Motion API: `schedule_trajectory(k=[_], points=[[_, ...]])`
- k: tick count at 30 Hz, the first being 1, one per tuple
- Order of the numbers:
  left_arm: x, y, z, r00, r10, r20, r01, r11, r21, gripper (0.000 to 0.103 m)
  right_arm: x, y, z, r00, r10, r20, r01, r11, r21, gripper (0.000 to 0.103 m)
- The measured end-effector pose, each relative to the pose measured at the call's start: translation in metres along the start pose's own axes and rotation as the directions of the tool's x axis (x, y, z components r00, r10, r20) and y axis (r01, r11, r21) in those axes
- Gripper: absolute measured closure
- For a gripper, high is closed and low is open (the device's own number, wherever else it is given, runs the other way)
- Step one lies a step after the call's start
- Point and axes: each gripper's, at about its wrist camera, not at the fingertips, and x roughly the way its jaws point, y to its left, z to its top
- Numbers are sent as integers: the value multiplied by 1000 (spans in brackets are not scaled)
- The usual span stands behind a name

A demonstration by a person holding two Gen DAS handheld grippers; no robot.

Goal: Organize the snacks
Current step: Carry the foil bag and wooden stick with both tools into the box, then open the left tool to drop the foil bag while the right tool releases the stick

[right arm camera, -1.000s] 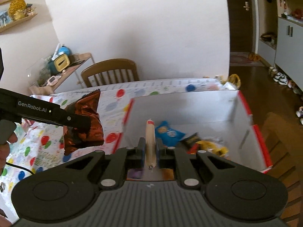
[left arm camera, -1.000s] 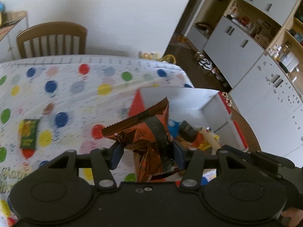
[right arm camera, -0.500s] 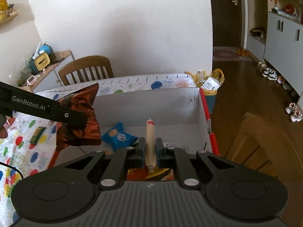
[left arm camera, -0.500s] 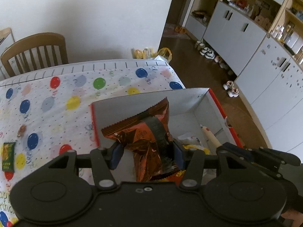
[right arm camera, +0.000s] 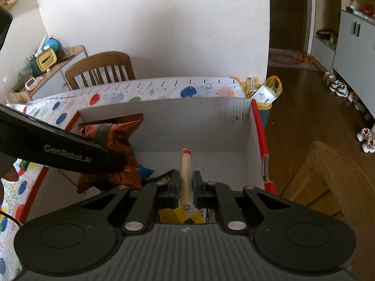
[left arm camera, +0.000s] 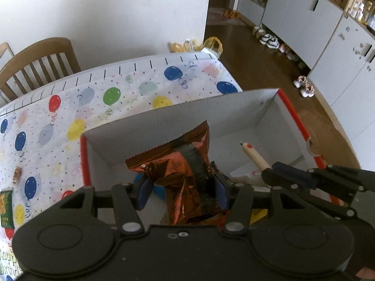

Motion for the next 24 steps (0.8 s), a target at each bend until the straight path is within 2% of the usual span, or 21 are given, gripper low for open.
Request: schedule_trajectory(k=[13, 24], points=[[32, -7, 1, 996, 58, -65, -57, 998, 8, 49, 13, -7, -8, 998, 22, -63, -23, 1000, -20, 92], [36, -10, 2, 995, 73, -70, -73, 997, 0, 49, 12, -8, -3, 996, 28, -83, -30, 999, -17, 92]])
